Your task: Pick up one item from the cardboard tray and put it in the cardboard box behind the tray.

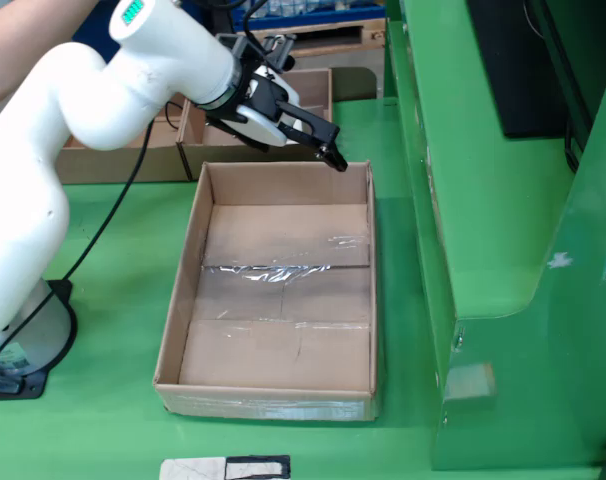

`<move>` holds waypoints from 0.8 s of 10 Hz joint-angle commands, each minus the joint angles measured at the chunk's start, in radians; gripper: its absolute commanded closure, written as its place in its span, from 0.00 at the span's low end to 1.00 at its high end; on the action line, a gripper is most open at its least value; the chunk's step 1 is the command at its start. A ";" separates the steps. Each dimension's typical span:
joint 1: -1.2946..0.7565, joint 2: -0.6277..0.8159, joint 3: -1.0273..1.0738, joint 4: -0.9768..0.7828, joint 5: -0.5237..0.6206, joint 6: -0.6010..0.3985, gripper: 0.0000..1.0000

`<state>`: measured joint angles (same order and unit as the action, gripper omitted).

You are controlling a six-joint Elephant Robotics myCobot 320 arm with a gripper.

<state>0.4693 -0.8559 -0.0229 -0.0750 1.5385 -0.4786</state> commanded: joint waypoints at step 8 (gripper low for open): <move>-0.826 0.510 -0.892 -0.795 0.224 -0.152 0.00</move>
<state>0.1089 -0.5644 -0.2883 -0.4309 1.7579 -0.6196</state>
